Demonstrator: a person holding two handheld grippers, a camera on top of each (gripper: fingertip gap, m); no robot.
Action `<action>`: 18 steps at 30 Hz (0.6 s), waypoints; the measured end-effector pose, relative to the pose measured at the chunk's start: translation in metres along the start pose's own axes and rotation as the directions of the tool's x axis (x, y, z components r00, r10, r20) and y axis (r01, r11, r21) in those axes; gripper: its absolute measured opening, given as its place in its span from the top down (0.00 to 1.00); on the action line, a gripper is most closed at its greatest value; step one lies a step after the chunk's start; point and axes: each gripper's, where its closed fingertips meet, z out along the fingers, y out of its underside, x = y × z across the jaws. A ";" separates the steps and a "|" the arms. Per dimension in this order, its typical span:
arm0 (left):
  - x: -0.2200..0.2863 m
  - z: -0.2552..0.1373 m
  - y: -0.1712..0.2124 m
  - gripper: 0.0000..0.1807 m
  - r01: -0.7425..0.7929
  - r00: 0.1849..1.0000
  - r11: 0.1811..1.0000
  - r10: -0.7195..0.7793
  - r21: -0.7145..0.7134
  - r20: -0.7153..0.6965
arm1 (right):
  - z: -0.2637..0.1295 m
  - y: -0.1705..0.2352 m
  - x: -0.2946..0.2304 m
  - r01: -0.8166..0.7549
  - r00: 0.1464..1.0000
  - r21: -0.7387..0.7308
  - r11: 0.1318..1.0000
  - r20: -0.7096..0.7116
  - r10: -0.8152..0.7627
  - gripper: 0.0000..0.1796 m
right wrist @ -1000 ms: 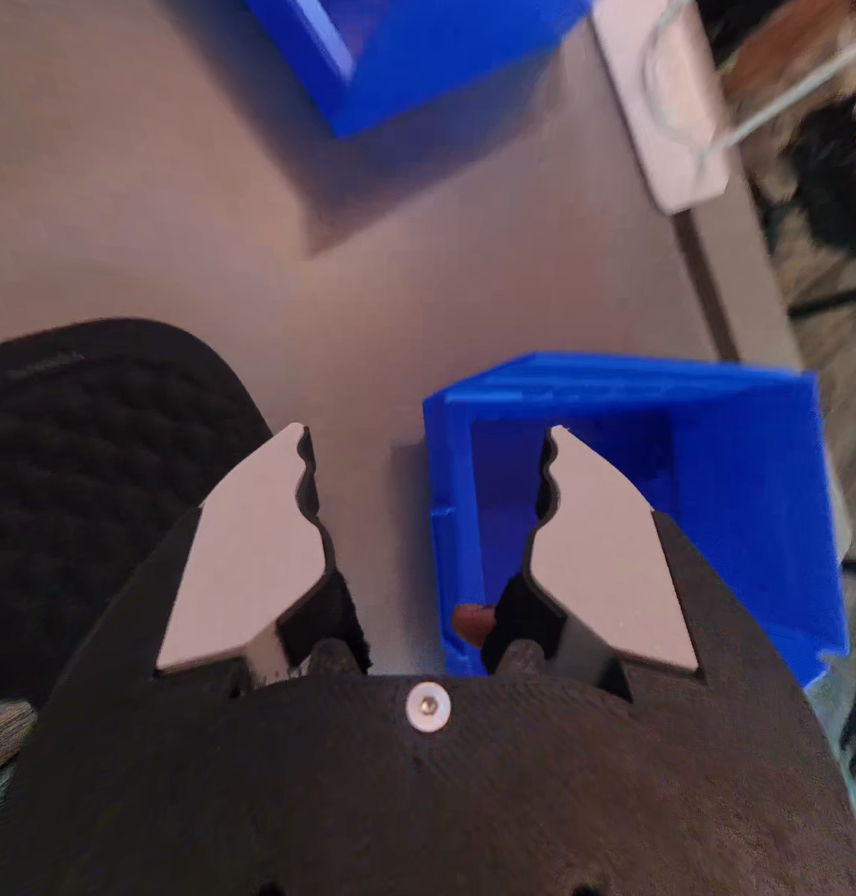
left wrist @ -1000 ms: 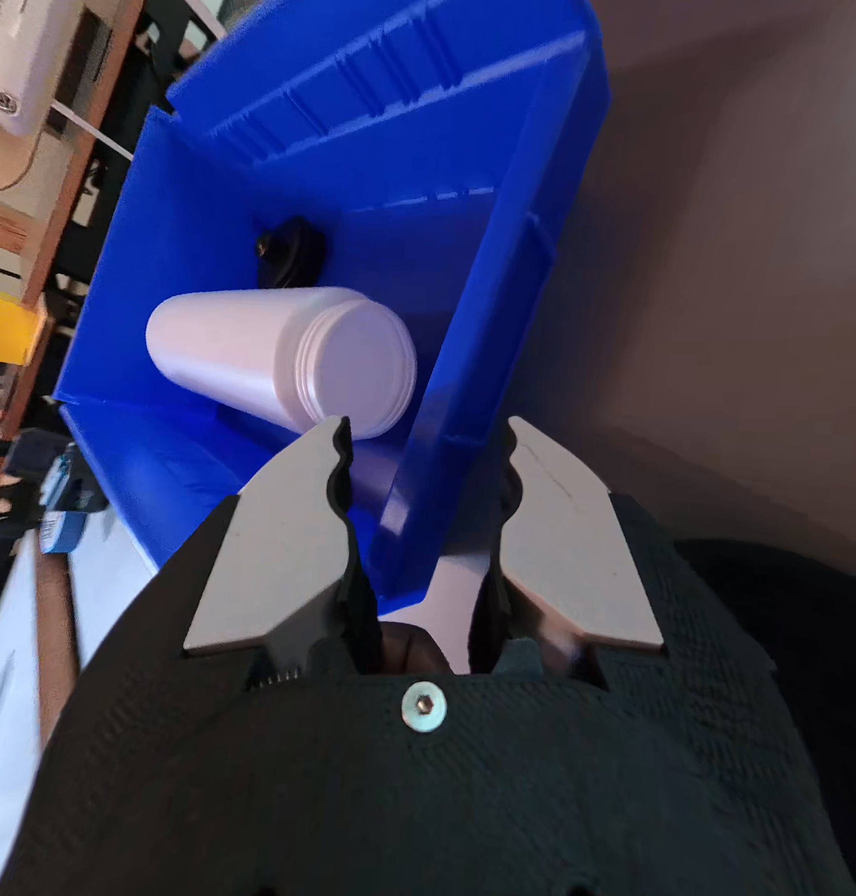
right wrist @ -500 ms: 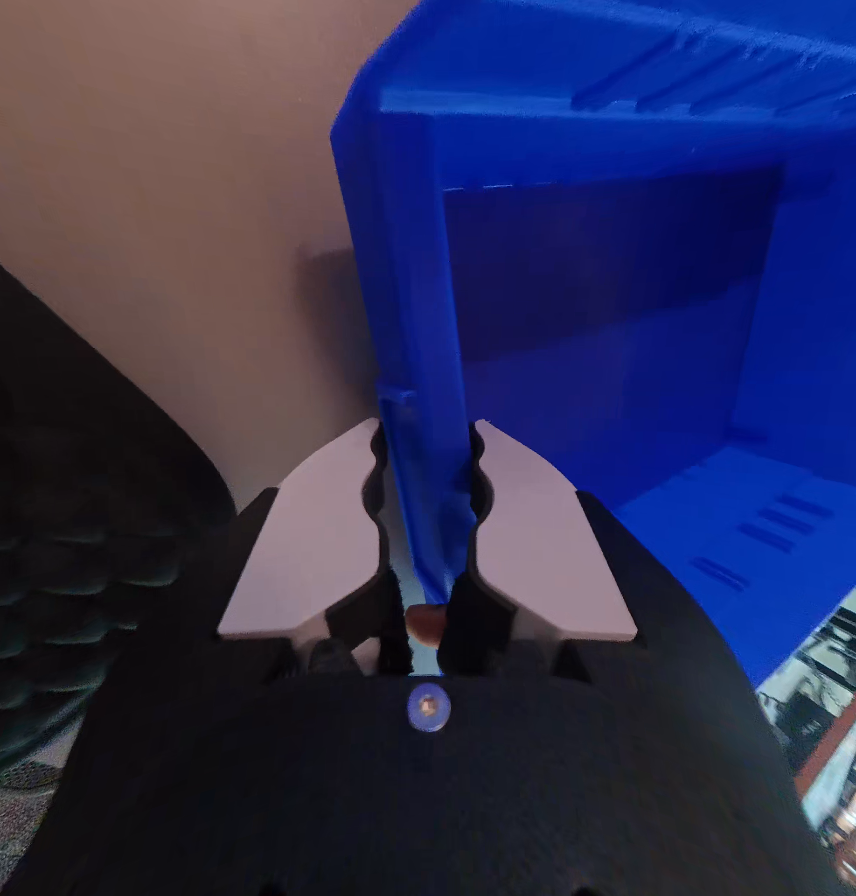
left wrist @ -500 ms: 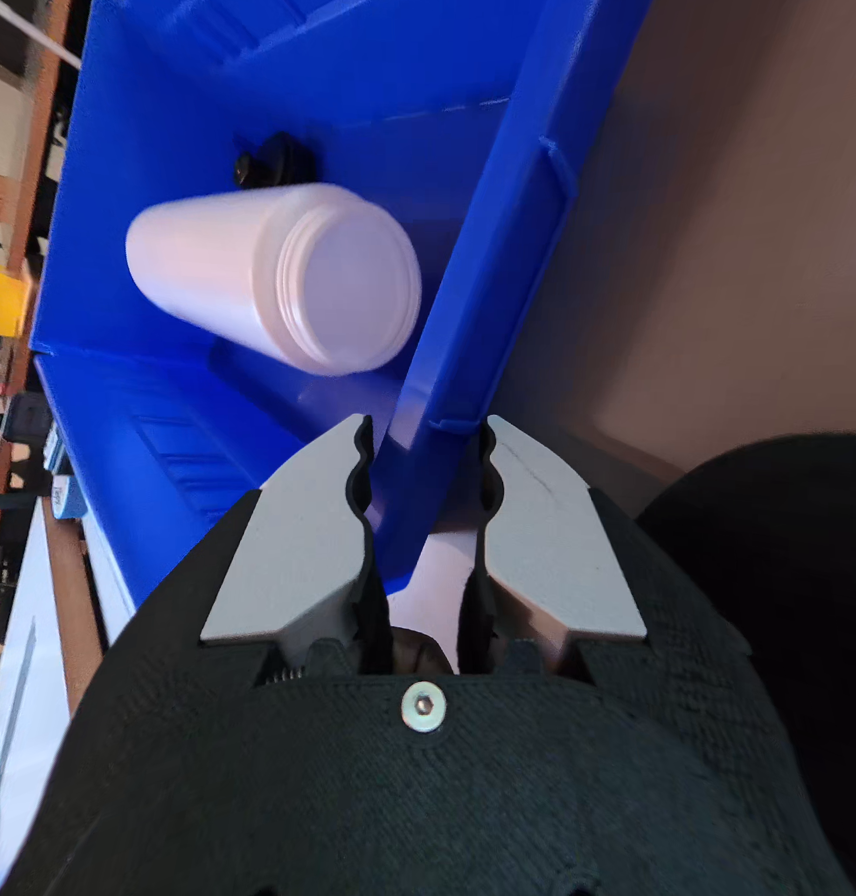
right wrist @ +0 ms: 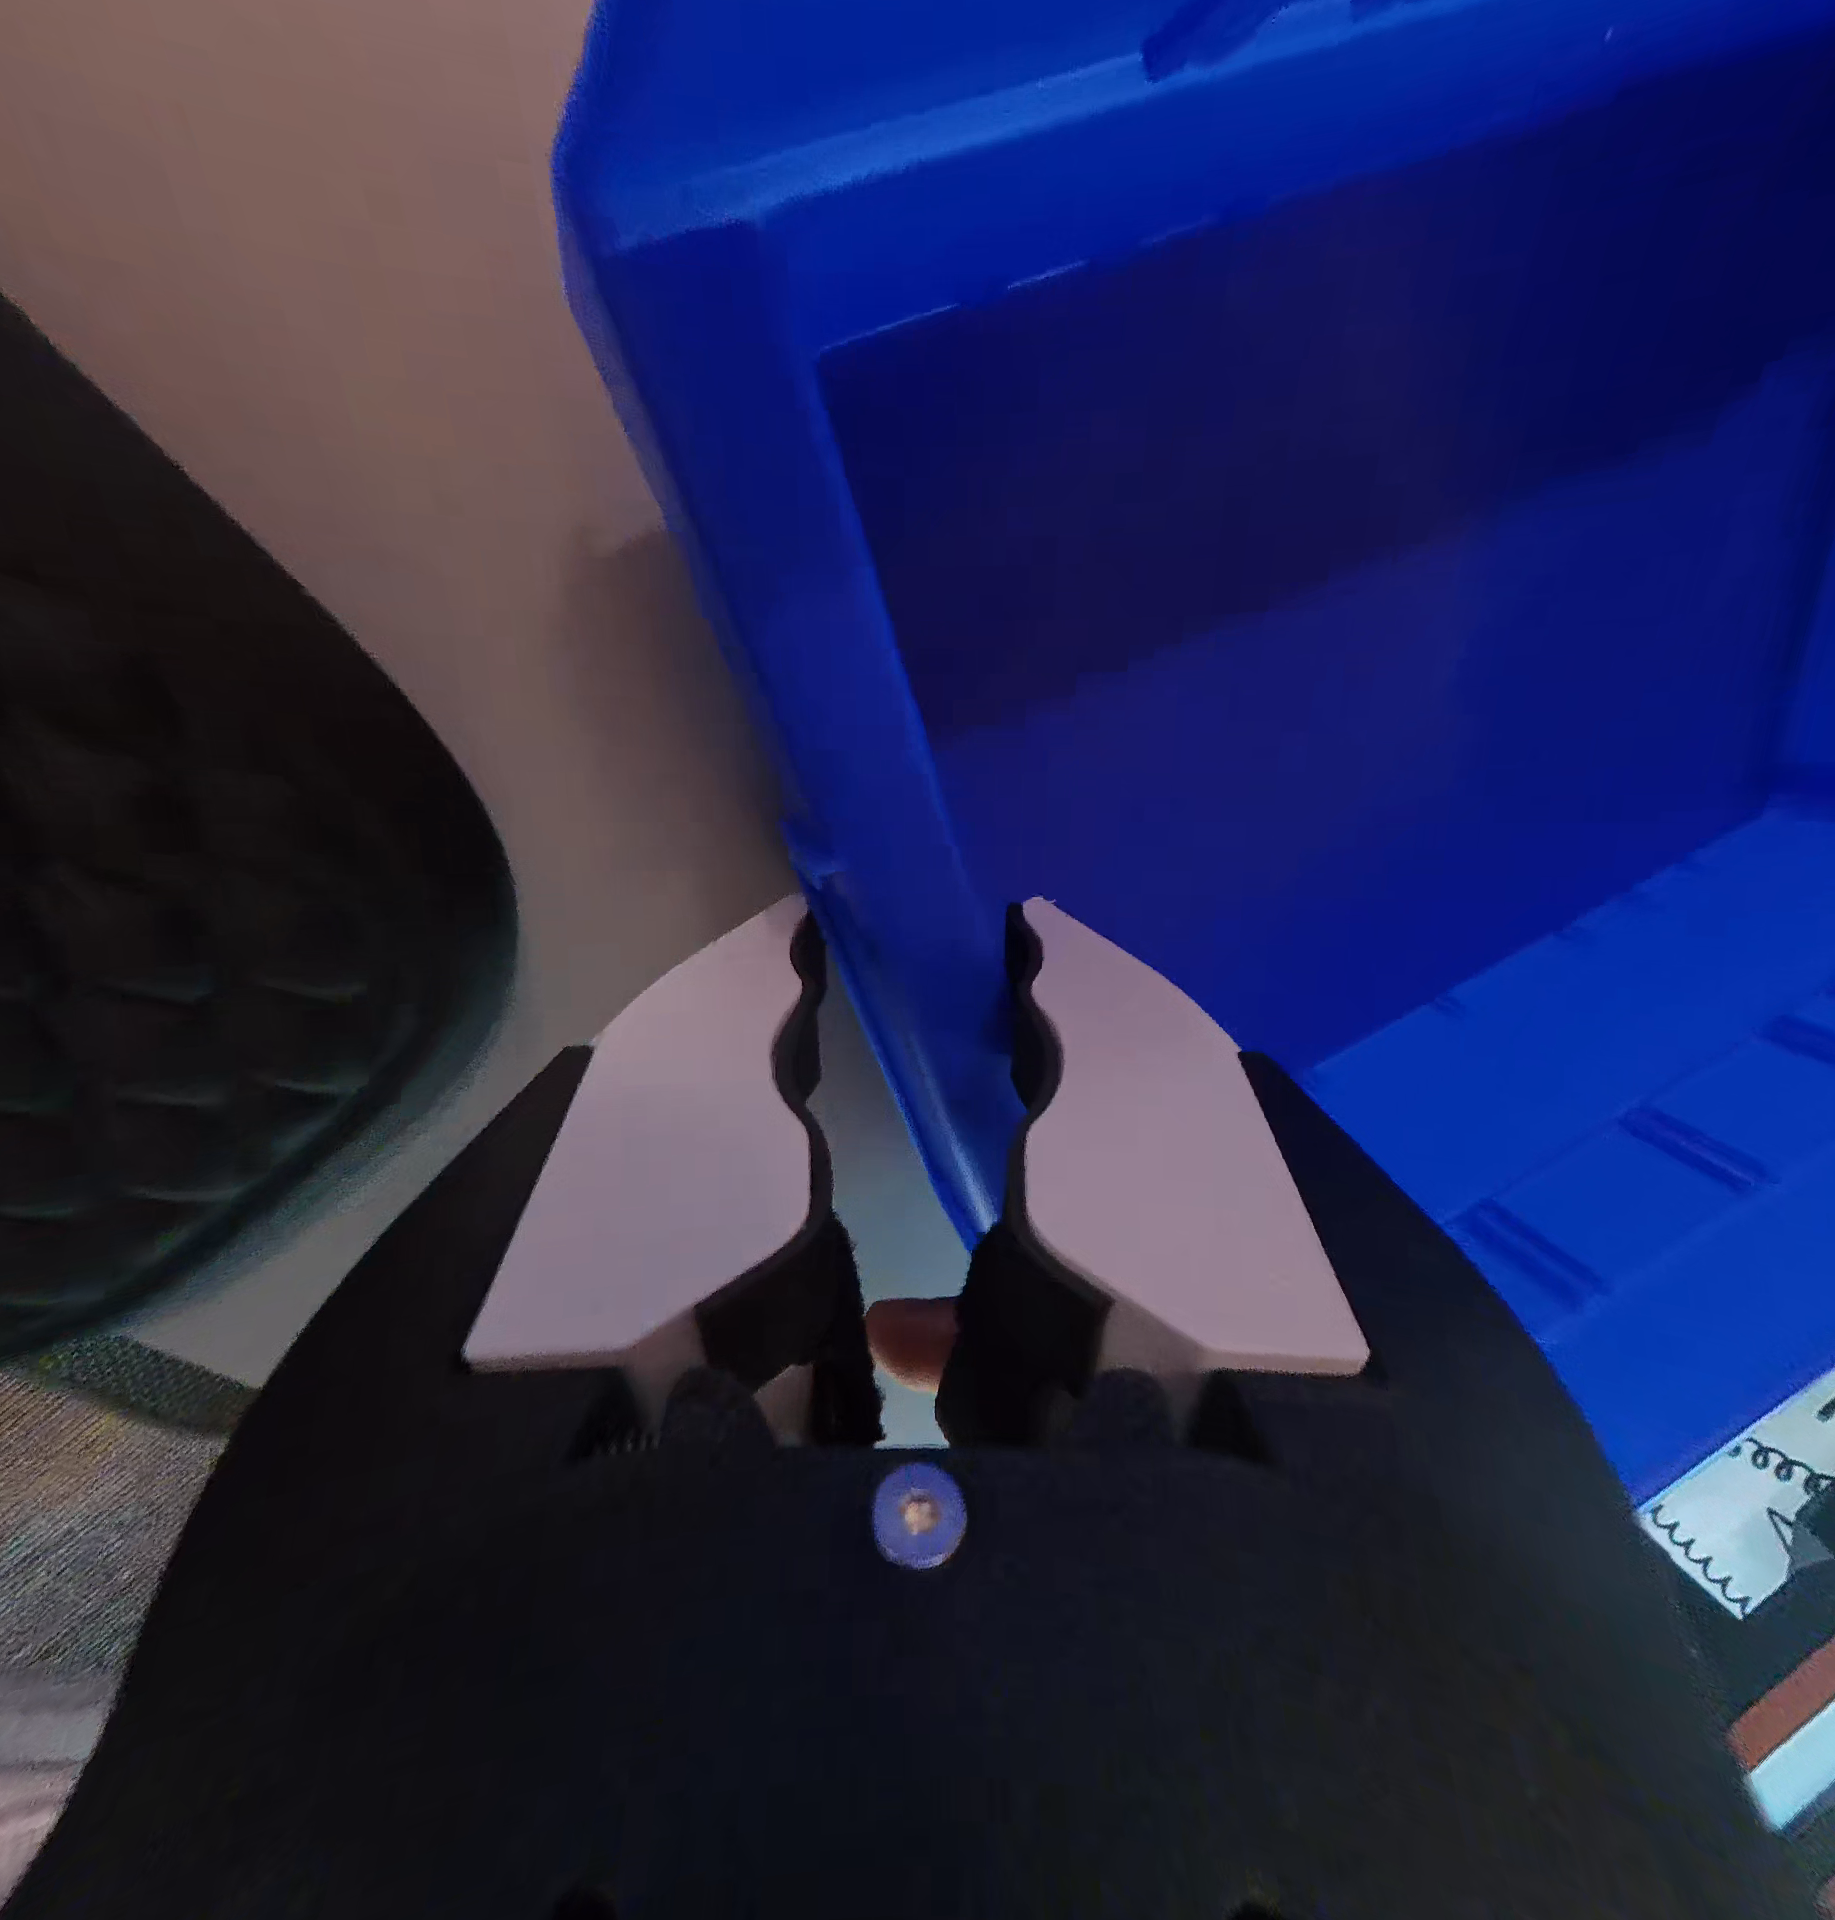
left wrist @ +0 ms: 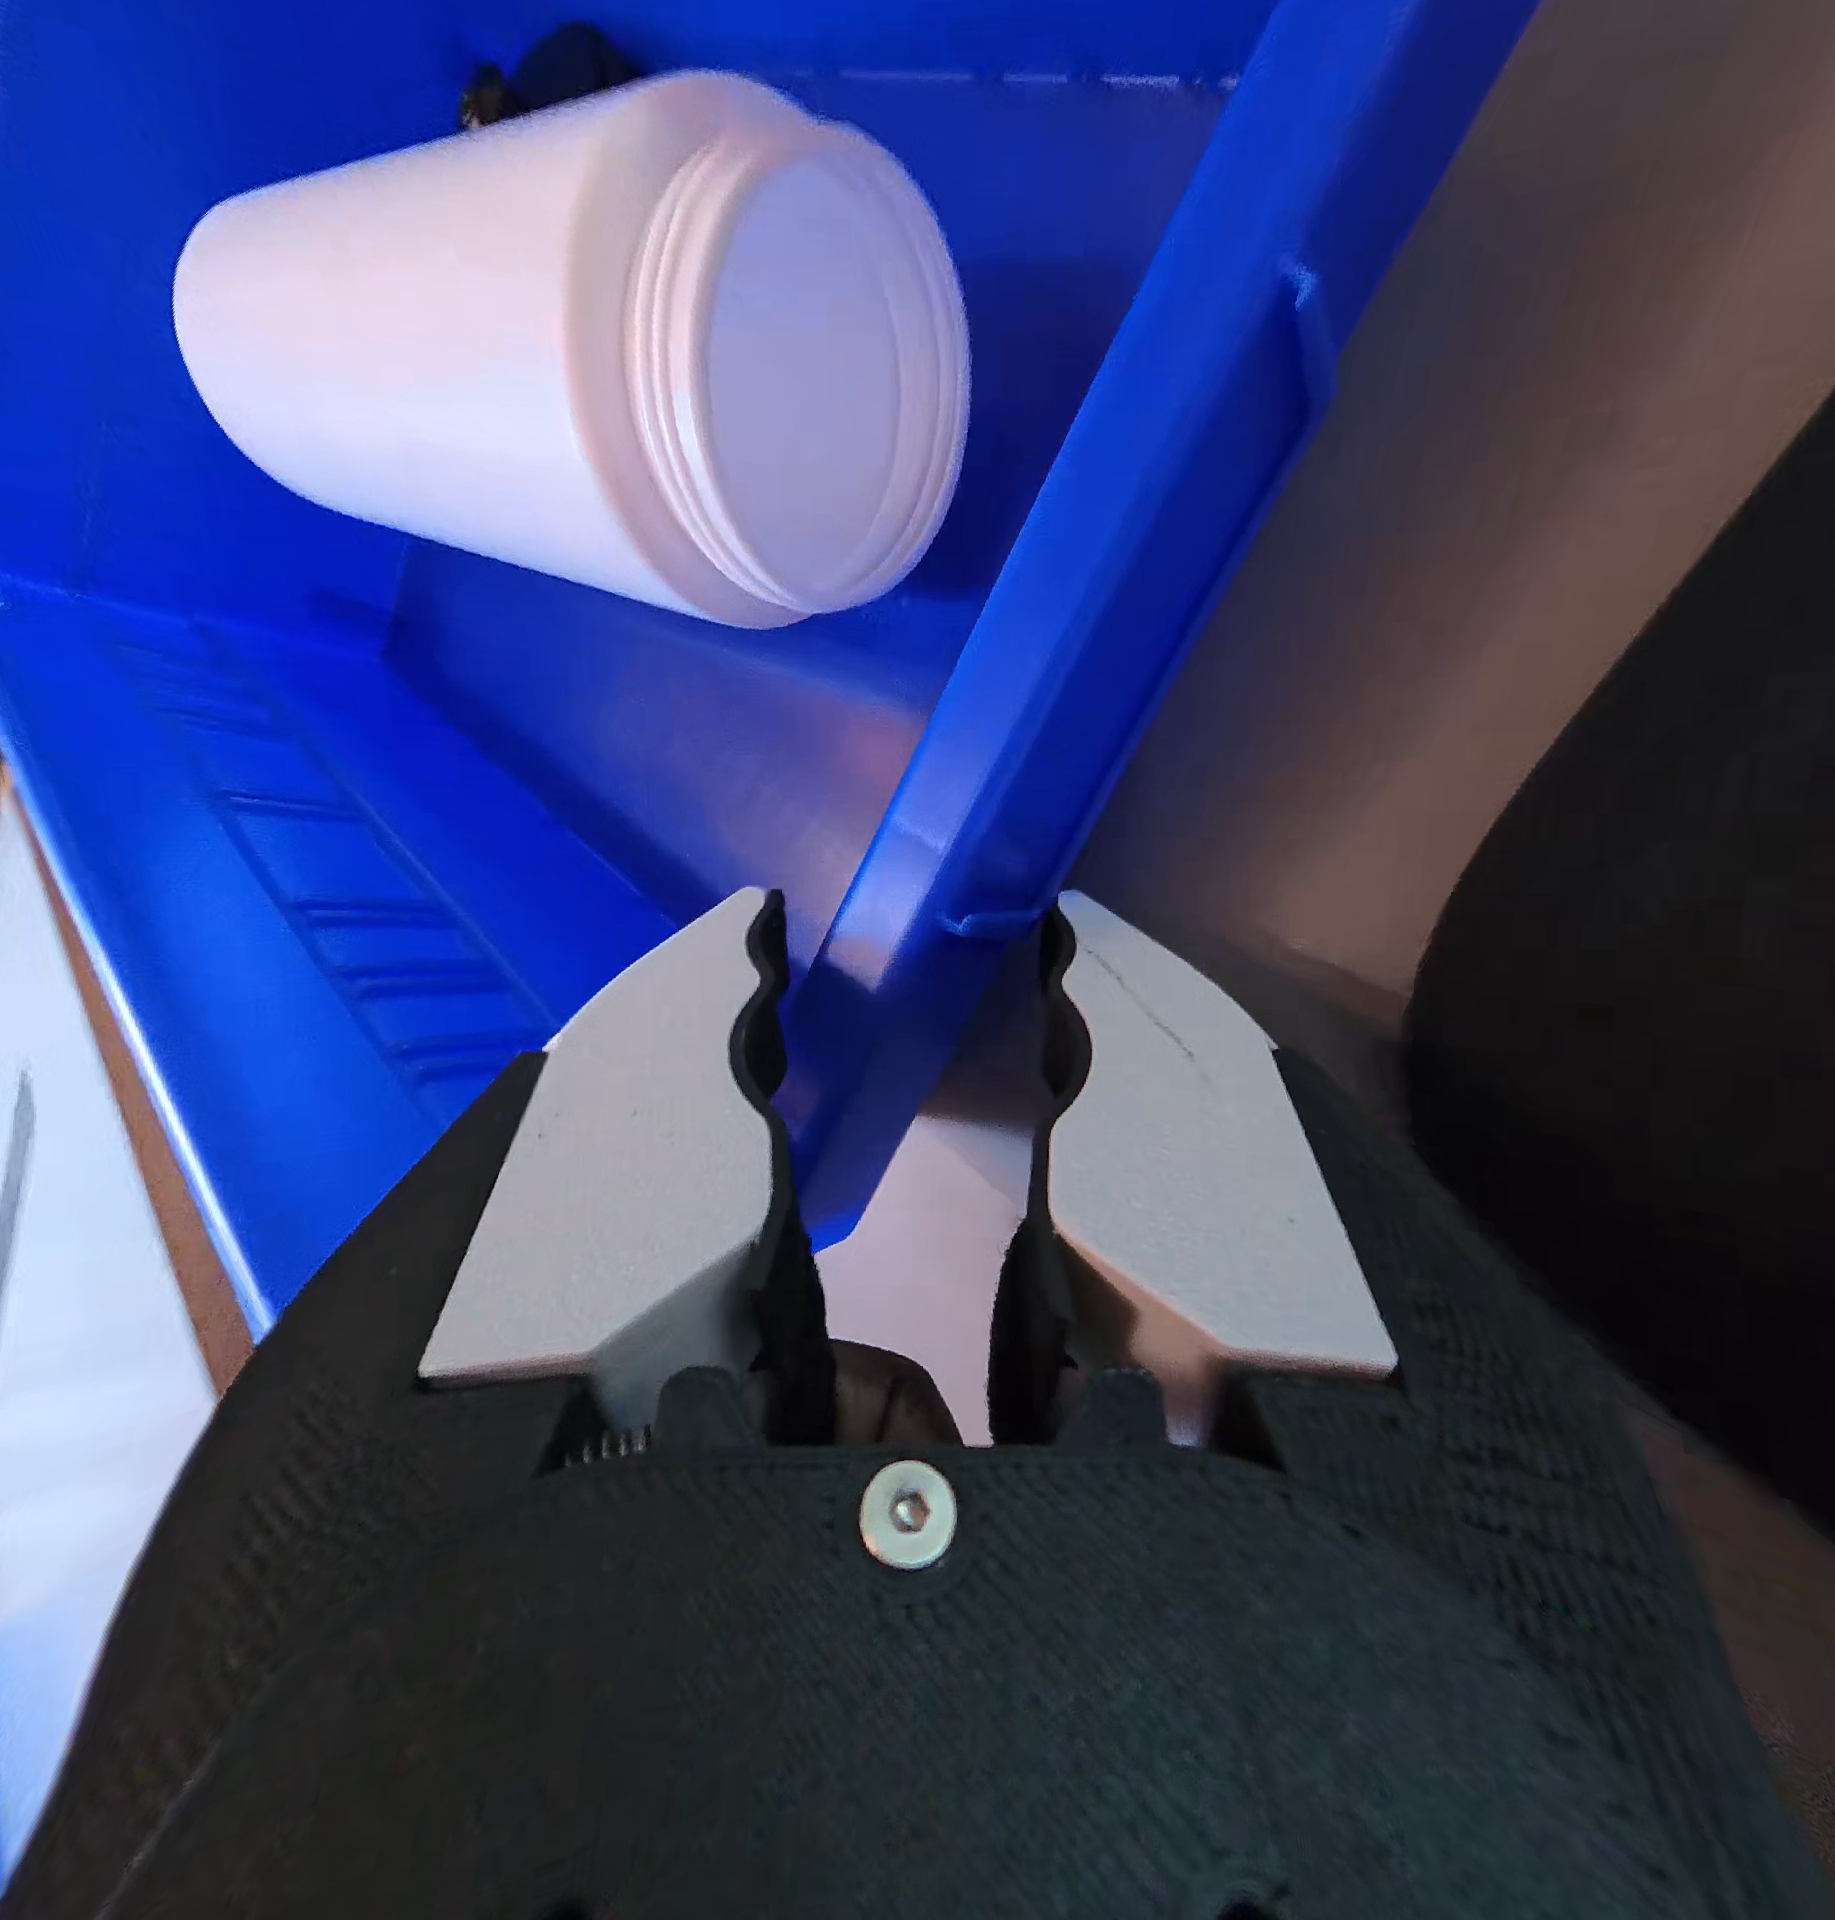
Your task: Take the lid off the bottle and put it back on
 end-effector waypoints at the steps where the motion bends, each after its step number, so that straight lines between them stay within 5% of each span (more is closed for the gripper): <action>1: -0.004 -0.003 0.010 0.74 -0.018 1.000 1.000 0.018 -0.006 0.014 | -0.001 0.004 0.000 -0.006 1.000 -0.010 1.000 0.010 0.006 0.81; 11: -0.016 -0.037 0.072 0.74 0.019 0.999 1.000 -0.018 -0.019 0.051 | -0.006 0.038 -0.007 -0.065 0.992 -0.101 0.993 0.097 0.074 0.80; 18: -0.017 -0.043 0.081 0.75 0.041 0.994 0.999 -0.038 -0.025 0.101 | -0.006 0.040 -0.007 -0.076 0.990 -0.103 0.992 0.108 0.087 0.79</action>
